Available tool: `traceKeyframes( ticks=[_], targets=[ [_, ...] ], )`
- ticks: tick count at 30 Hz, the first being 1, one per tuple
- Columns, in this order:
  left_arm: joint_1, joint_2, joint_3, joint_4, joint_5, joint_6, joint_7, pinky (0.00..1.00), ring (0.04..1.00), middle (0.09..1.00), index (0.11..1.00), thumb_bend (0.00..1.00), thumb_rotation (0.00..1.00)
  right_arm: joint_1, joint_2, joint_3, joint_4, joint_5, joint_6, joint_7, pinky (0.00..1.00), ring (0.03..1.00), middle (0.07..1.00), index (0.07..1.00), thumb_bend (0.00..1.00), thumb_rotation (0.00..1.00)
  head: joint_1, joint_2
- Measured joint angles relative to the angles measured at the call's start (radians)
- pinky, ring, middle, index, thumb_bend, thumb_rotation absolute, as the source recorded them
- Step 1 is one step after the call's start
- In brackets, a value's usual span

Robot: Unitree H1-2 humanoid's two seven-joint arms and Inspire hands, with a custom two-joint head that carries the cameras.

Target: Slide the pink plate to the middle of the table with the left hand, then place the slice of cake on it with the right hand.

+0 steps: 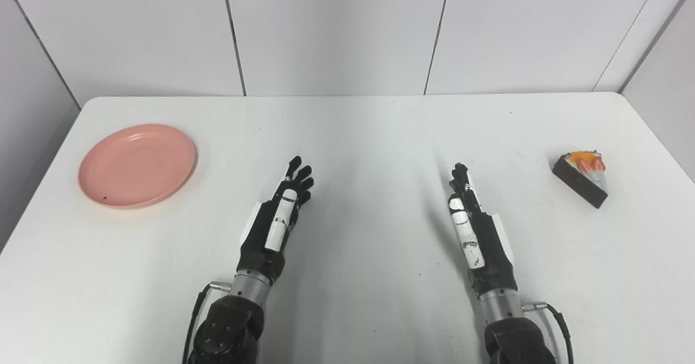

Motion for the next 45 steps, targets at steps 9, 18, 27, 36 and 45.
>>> traceKeyframes(
  ticks=[9, 18, 27, 36, 45],
  targets=[
    [0.0, 0.0, 0.0, 0.0, 0.0, 0.0, 0.0, 0.97, 0.955, 0.967, 0.971, 0.4, 1.0, 0.0, 0.0, 0.0, 0.0, 0.0, 0.0, 0.0, 1.0, 0.992, 1.0, 1.0, 0.32, 1.0, 0.002, 0.0],
    [0.0, 0.0, 0.0, -0.001, 0.0, 0.0, 0.0, 0.97, 0.956, 0.968, 0.973, 0.4, 1.0, 0.0, 0.0, 0.0, 0.0, -0.001, 0.0, 0.0, 0.99, 0.987, 0.998, 1.0, 0.32, 1.0, 0.003, 0.003],
    [0.0, 0.0, 0.0, -0.001, -0.004, 0.001, -0.001, 0.97, 0.955, 0.967, 0.973, 0.4, 1.0, 0.0, 0.0, 0.0, 0.0, 0.002, 0.0, 0.0, 0.99, 0.988, 1.0, 1.0, 0.32, 1.0, 0.006, 0.0],
    [0.0, -0.002, -0.006, 0.0, -0.002, 0.001, -0.001, 0.98, 0.957, 0.967, 0.971, 0.41, 1.0, 0.001, -0.002, -0.001, -0.002, 0.007, 0.0, 0.002, 1.0, 0.998, 1.0, 1.0, 0.31, 1.0, 0.071, -0.021],
    [-0.012, -0.032, -0.018, 0.032, 0.031, -0.008, 0.016, 0.98, 0.962, 0.978, 0.983, 0.41, 1.0, 0.003, -0.038, -0.018, 0.005, 0.068, -0.011, 0.023, 0.99, 0.996, 1.0, 1.0, 0.33, 1.0, 0.261, -0.103]
  ],
)
